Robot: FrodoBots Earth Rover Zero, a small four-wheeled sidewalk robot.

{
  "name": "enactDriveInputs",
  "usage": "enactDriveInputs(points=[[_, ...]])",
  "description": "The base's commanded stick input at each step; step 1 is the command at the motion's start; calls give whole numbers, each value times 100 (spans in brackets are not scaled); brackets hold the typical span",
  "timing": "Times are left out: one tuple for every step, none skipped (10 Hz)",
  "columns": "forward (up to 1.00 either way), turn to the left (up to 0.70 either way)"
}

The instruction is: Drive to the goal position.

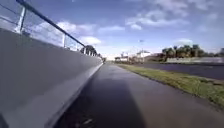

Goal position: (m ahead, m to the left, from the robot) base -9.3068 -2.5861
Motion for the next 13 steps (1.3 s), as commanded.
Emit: enactDriveInputs(points=[[100, -5], [100, -18], [100, -39], [100, -13], [100, 0], [100, 0], [100, 0], [100, 0], [100, 0], [100, 0], [100, 0], [100, 0], [100, 2]])
